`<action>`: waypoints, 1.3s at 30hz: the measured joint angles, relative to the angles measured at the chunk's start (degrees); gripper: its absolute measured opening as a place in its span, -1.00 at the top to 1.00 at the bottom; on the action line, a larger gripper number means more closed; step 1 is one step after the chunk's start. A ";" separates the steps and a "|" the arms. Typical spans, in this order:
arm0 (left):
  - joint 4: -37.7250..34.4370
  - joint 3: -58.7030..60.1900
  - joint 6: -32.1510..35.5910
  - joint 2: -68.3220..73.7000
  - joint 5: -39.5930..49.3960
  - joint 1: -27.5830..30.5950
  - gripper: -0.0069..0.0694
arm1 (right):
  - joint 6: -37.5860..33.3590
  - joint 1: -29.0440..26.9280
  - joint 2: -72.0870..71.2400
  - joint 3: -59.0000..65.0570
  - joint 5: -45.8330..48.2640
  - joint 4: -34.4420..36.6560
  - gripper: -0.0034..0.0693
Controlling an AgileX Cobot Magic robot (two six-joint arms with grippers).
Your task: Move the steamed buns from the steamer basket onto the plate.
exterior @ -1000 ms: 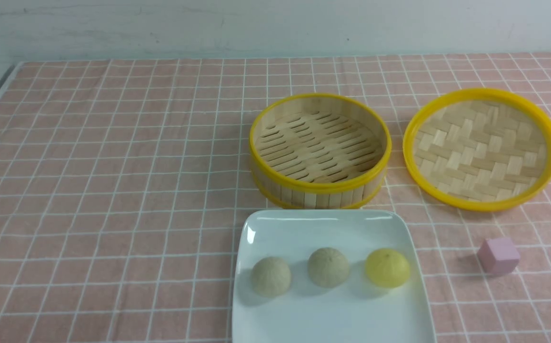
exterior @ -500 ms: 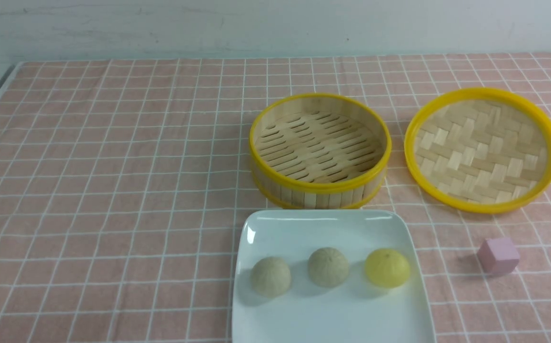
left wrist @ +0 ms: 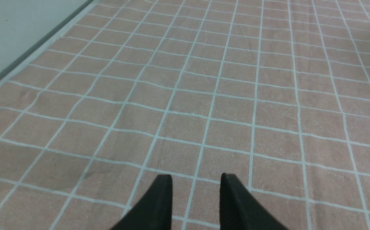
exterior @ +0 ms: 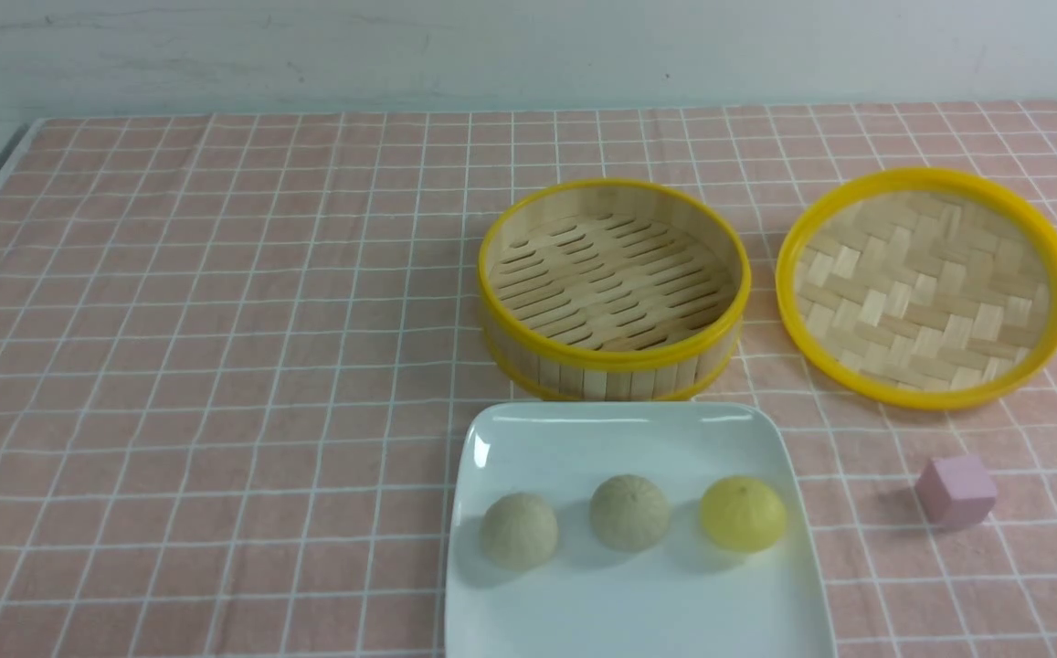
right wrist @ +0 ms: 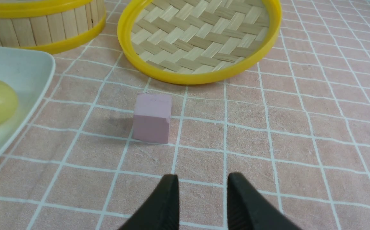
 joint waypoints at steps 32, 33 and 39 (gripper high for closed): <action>0.00 0.00 0.00 0.00 0.00 0.00 0.18 | 11.59 0.00 0.00 0.00 -0.32 -7.30 0.25; 0.00 0.00 0.00 0.00 0.00 0.00 0.18 | 11.59 0.00 0.00 0.00 -0.32 -7.72 0.25; 0.00 0.00 0.00 0.00 0.00 0.00 0.18 | 13.02 0.00 0.00 0.00 -0.32 -8.78 0.25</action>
